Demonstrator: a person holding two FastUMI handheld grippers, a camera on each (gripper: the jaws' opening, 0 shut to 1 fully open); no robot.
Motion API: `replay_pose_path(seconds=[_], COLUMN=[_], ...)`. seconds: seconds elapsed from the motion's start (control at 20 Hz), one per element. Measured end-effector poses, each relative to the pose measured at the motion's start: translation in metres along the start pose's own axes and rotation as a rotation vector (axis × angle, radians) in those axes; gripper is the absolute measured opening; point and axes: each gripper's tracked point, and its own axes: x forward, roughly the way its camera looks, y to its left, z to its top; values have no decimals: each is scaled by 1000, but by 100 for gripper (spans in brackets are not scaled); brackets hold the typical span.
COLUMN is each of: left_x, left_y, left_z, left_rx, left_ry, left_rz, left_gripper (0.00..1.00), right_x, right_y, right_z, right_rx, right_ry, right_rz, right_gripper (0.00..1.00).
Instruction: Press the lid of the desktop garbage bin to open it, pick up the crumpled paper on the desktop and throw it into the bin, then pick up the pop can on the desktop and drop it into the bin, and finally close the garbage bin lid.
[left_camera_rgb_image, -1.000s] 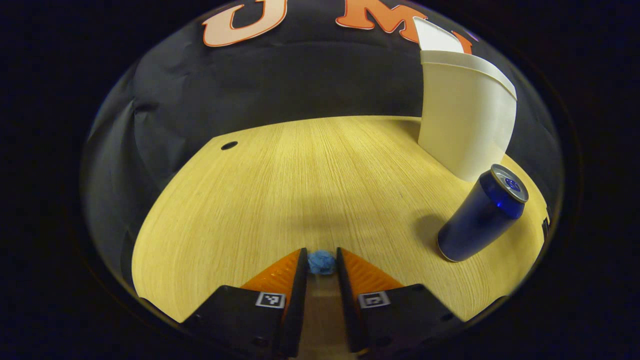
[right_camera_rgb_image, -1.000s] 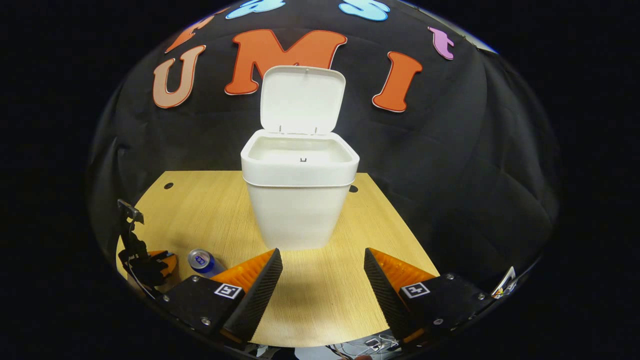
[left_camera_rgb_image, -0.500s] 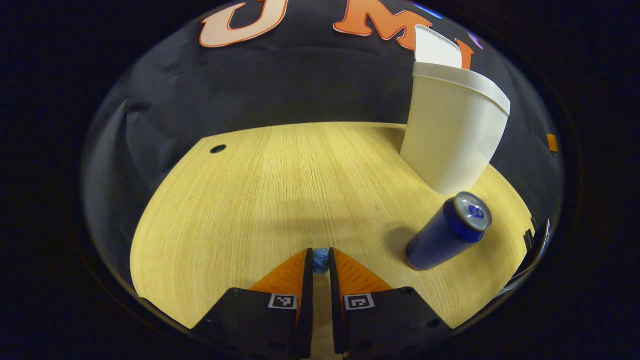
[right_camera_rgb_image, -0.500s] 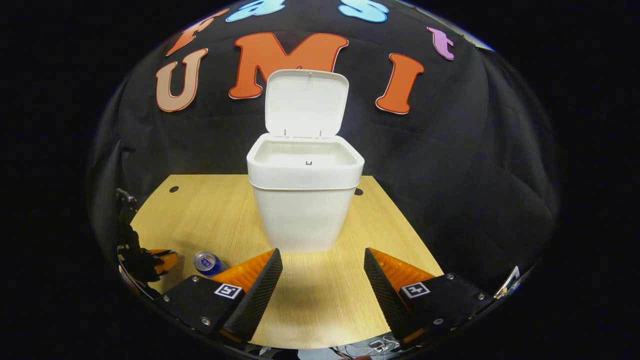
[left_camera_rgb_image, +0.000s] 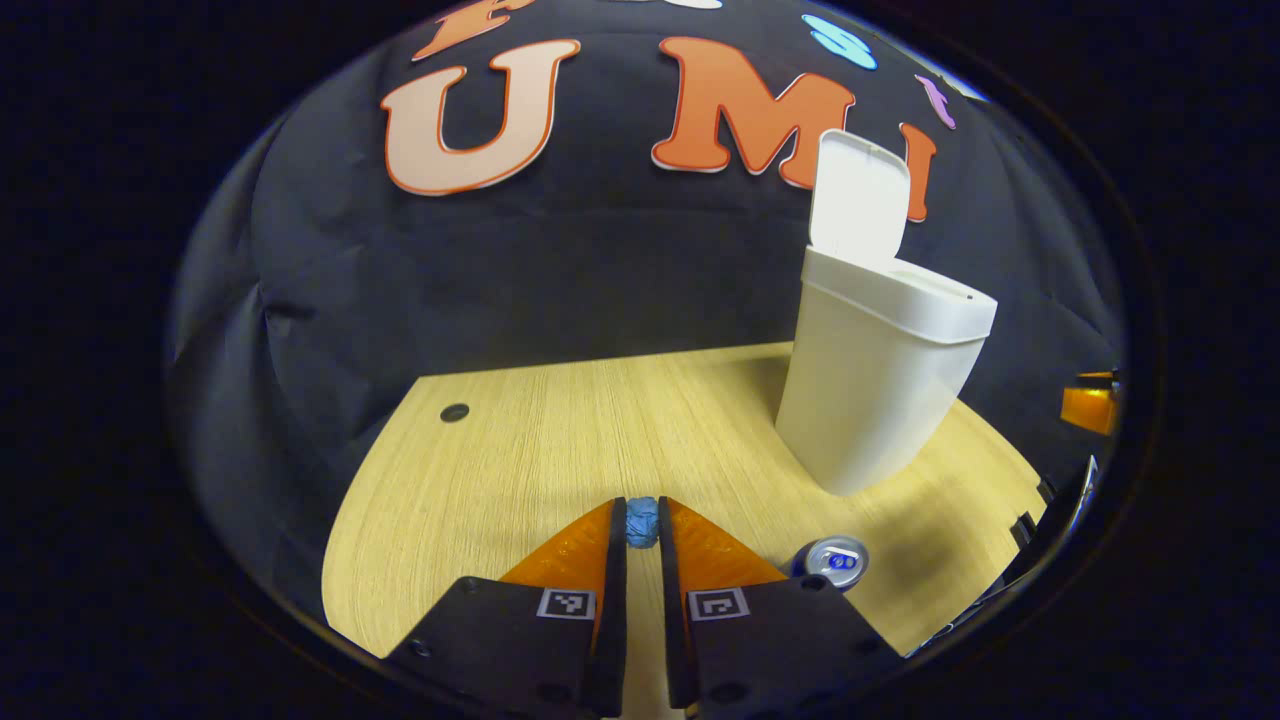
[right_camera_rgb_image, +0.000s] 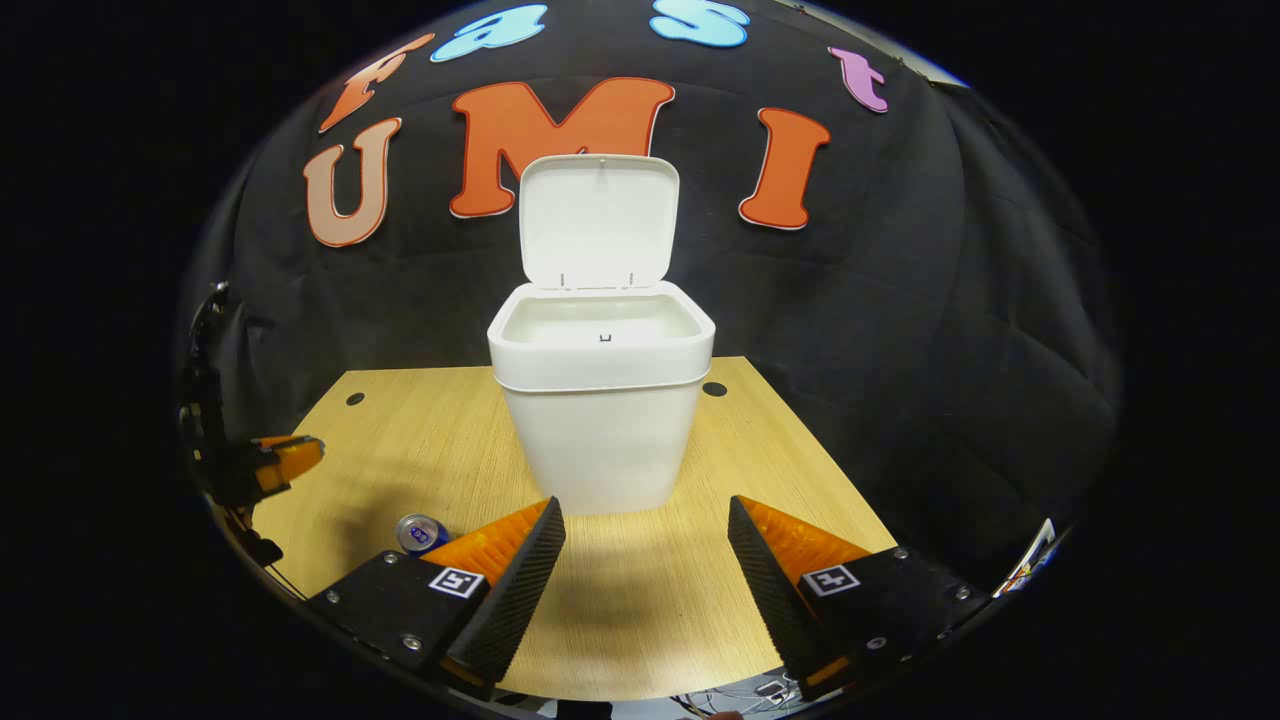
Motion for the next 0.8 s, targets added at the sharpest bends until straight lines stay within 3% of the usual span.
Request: replay_pose_path(seconds=[0.35,0.8], left_x=[-14,-11], left_y=[-48,-110], left_z=[82,143], left_rx=[37,100], left_ry=[-130,-244], left_rz=[-70,-139], left_gripper=[19,20], right_x=[-9,-27], right_y=[-28,-72], right_z=[-1,-8], right_rx=[38,87], right_ry=[-23,-44], right_rz=[-23,-76], right_gripper=[100,100])
